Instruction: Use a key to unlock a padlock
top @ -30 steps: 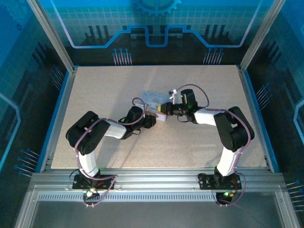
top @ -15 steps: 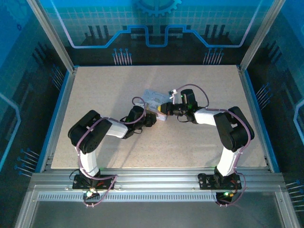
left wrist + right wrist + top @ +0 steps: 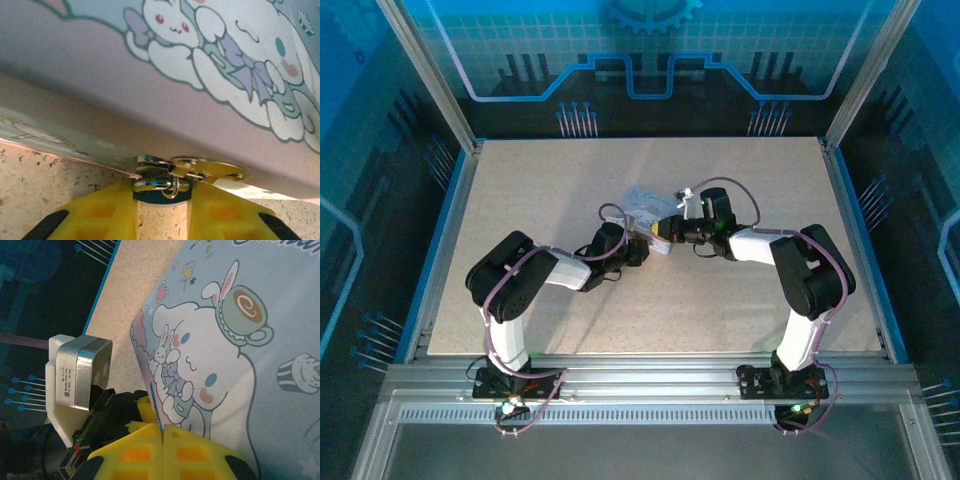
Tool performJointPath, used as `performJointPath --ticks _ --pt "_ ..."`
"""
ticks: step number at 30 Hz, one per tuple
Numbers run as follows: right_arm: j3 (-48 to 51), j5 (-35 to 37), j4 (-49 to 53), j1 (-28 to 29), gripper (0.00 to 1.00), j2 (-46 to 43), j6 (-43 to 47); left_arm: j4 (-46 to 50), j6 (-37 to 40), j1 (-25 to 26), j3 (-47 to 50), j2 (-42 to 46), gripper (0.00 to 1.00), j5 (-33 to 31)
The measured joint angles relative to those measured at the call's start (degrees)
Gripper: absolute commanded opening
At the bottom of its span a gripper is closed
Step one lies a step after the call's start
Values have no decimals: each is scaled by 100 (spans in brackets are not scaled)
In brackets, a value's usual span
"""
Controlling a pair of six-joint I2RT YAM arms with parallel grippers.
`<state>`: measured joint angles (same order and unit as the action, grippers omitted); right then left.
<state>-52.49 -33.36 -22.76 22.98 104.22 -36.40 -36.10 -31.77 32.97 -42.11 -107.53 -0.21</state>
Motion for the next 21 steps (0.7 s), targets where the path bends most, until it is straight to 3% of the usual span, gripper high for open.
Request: performJointPath --ticks 8,21 --pt "33 289 739 2 0 -481 227 256 -245 162 22 190 26 291" --pt "1626 1211 1303 275 0 -2791 1329 1104 -892 321 81 953 23 870"
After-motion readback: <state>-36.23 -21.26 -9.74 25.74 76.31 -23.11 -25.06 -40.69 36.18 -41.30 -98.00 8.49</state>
